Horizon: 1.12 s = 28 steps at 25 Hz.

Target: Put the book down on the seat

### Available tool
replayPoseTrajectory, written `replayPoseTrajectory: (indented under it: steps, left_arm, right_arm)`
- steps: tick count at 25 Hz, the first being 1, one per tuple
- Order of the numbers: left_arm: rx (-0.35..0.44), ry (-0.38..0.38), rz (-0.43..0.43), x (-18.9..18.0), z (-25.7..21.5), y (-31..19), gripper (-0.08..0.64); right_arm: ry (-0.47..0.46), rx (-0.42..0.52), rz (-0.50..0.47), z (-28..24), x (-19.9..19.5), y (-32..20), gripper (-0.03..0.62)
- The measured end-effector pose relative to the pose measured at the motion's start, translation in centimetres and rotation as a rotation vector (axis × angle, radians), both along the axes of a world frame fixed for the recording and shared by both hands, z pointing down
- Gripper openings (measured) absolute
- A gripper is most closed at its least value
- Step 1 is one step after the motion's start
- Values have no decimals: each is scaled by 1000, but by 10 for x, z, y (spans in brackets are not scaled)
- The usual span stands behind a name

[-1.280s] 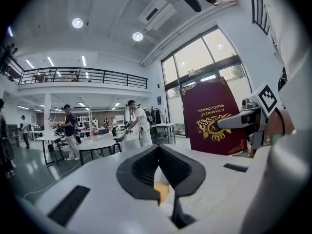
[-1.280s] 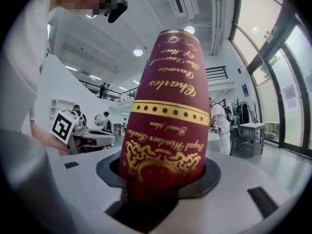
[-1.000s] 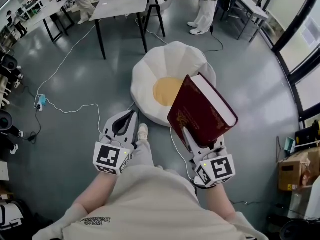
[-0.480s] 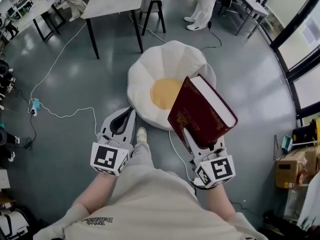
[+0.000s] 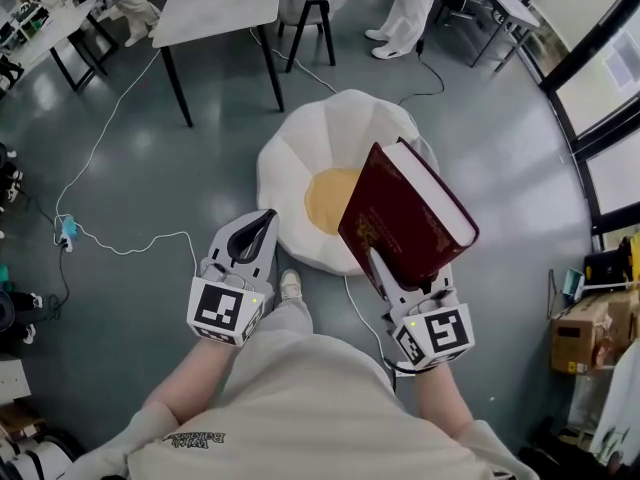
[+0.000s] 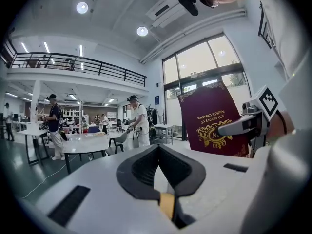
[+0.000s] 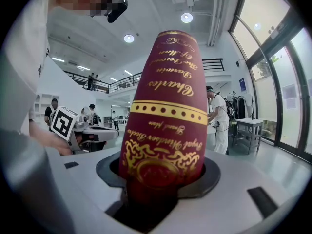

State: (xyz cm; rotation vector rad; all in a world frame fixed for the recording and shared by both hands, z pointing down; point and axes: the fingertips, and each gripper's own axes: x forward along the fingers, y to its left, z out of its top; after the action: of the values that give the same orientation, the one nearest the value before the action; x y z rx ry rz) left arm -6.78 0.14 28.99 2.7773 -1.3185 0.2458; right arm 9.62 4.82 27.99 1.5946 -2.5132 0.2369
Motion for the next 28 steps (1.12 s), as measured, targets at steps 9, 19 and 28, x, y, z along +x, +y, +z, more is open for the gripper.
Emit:
replayPoseTrajectory:
  steps: [9,19,28]
  left_arm:
    - [-23,-1,50,-32,4,-85,5]
    - [-29,17,57,-53,11,-139,5]
    - [-12,30,53,-36,2,-153,5]
  right_arm:
    - [-14,-9,34,-5,-40,-93,241]
    - [8,-12,40,-5,-57,-153,241]
    - [5,-31,17,-6,-52,-173,239]
